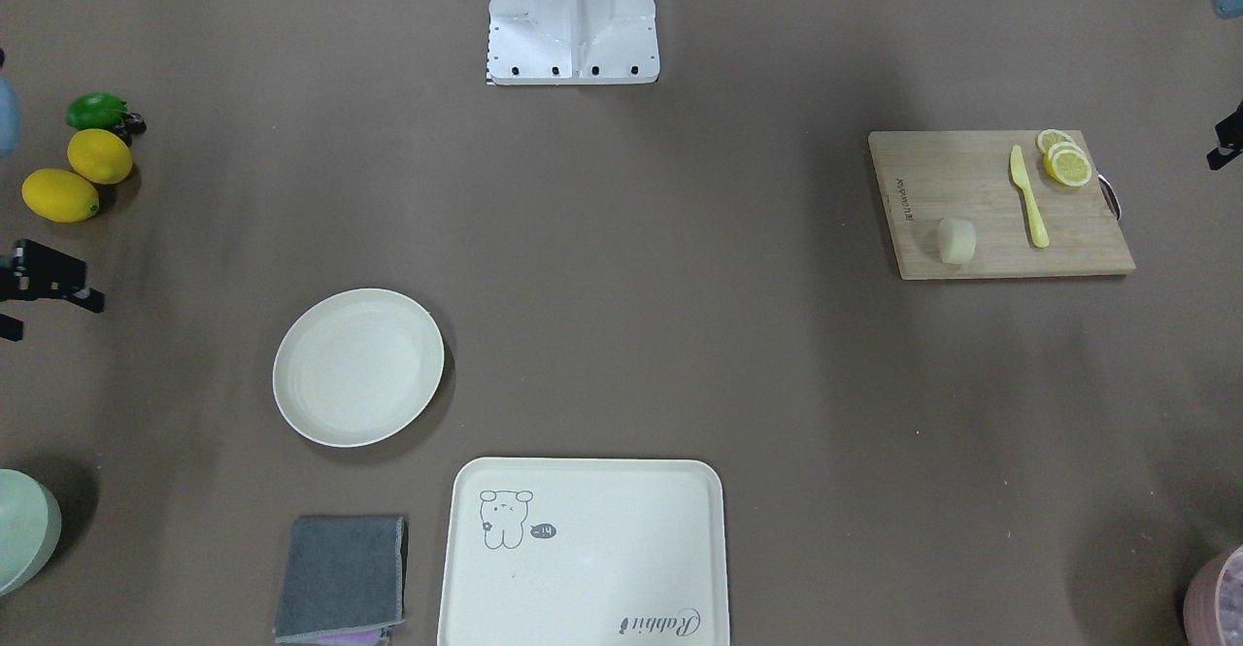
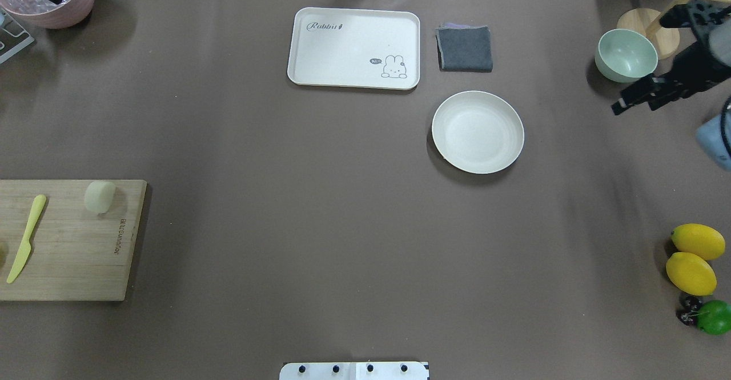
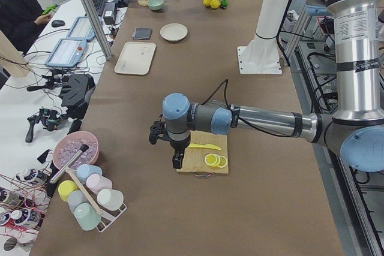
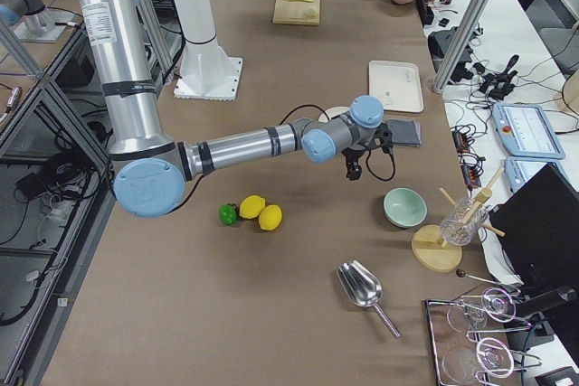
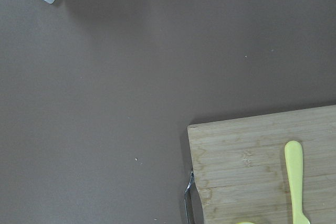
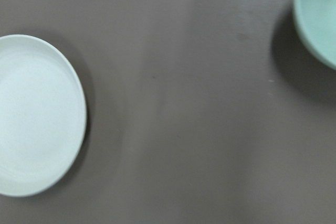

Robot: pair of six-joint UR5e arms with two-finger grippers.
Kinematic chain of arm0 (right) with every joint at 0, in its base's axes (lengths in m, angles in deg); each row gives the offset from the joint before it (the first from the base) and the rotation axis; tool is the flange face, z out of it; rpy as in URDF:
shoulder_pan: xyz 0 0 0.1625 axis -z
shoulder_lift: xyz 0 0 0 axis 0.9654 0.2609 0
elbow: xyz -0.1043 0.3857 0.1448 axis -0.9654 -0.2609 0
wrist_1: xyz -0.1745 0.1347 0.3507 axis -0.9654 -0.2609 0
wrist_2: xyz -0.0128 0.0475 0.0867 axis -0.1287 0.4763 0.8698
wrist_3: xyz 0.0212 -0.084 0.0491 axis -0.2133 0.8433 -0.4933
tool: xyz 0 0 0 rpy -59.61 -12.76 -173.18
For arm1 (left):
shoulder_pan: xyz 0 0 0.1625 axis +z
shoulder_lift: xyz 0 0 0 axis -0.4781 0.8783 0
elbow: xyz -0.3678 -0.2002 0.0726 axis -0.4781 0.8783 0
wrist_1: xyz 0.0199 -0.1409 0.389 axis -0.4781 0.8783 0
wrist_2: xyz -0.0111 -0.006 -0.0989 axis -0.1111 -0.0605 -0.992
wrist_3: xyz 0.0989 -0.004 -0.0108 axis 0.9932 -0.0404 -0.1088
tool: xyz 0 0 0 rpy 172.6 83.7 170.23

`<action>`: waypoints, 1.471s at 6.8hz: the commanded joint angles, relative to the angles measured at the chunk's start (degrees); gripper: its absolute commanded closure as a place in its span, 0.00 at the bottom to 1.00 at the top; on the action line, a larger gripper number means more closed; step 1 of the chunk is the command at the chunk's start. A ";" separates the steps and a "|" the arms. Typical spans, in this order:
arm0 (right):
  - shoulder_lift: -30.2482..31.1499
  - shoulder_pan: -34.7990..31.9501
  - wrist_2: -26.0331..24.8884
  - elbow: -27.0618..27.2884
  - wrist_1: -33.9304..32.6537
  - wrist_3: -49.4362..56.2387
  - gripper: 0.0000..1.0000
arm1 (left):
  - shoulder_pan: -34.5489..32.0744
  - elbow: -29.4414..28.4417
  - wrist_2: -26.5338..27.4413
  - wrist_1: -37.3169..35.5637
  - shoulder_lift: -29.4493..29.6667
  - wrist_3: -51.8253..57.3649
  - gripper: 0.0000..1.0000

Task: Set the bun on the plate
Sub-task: 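Reach the right gripper to the white plate's rim and grip it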

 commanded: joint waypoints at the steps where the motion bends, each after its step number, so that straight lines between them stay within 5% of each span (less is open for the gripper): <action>1: -7.08 10.11 -7.73 -2.35 0.83 -10.08 0.14 | 0.03 0.04 -0.01 0.22 -0.03 -0.15 0.02; 7: -12.47 13.31 -9.70 -12.63 1.27 -12.14 0.32 | 0.03 0.04 -0.09 0.22 0.41 -0.24 0.02; 8: -12.39 13.40 -9.61 -12.73 1.88 -12.23 0.53 | 0.03 0.03 -0.09 0.22 0.32 -0.24 0.02; 9: -12.47 13.41 -9.43 -13.00 1.89 -12.23 1.00 | 0.03 -0.05 -0.09 0.22 0.41 -0.50 0.02; 10: -12.56 13.41 -9.08 -13.00 1.89 -12.23 1.00 | 1.59 -0.05 -0.01 0.74 0.76 -5.46 0.02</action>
